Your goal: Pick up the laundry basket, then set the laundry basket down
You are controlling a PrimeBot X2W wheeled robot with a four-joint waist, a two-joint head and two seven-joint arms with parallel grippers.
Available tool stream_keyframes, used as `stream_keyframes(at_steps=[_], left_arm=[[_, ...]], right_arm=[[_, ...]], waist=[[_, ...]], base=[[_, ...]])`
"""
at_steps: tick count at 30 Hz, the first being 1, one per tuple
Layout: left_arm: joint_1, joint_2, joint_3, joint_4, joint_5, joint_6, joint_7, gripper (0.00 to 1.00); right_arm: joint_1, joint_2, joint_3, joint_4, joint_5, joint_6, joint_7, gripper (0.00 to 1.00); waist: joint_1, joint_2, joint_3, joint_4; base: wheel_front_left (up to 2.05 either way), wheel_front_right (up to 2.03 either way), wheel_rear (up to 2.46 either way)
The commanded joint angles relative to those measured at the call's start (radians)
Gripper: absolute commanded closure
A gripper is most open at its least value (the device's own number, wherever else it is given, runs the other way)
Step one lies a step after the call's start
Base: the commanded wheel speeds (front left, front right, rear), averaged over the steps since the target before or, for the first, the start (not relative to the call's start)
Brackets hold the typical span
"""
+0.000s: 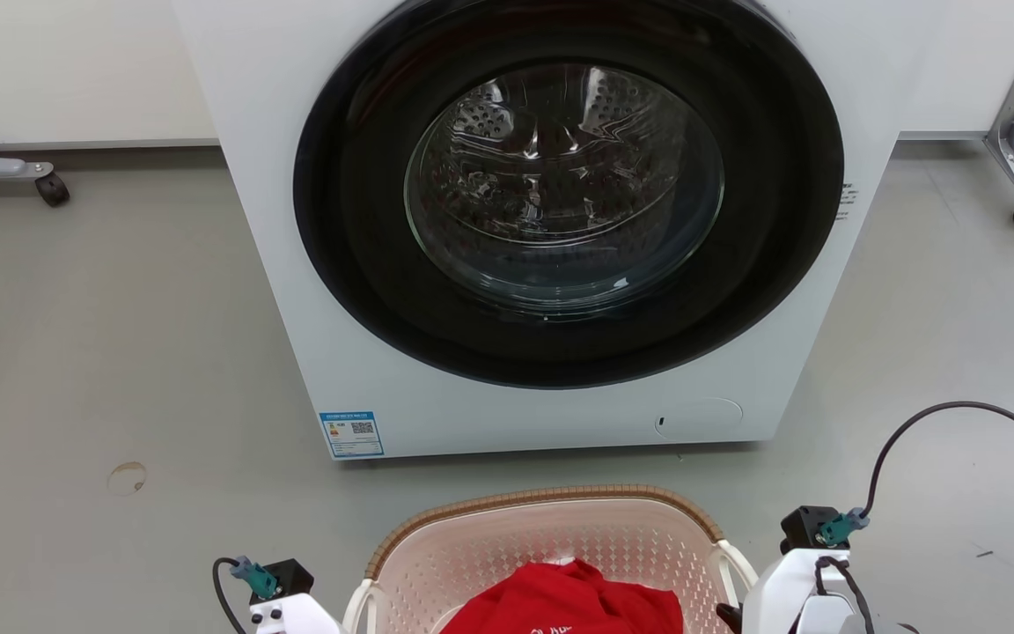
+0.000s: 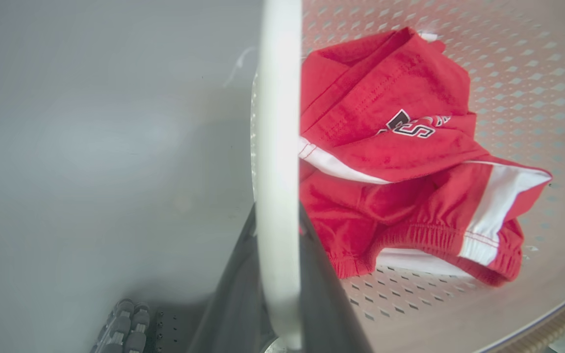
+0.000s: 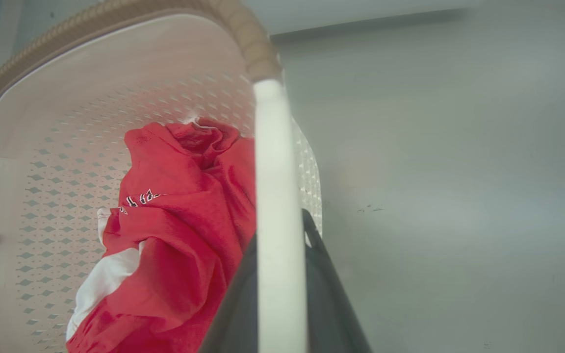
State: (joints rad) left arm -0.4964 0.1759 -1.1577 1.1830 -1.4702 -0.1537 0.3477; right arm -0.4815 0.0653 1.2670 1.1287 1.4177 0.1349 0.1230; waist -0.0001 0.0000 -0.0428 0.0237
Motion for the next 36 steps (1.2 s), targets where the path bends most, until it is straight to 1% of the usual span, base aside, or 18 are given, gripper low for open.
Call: stream_keyframes(at_steps=[1,36], left_arm=[[-0.03,0.136,0.026,0.07,0.001,0.023,-0.01,1.0],[-0.028,0.137,0.022,0.075,0.002,0.023,-0.004,1.0]], right_arm=[[-0.035,-0.116,-0.006,0.058,0.009,-0.004,-0.024,1.0],[-0.029,-0.116,0.011,0.061,0.022,-0.004,-0.023,1.0]], waist=[[0.0001,0.0,0.001,0.0],[0.0001,0.0,-0.001,0.012]], base=[[0.0,0.0,0.0],[0.0,0.0,0.0]])
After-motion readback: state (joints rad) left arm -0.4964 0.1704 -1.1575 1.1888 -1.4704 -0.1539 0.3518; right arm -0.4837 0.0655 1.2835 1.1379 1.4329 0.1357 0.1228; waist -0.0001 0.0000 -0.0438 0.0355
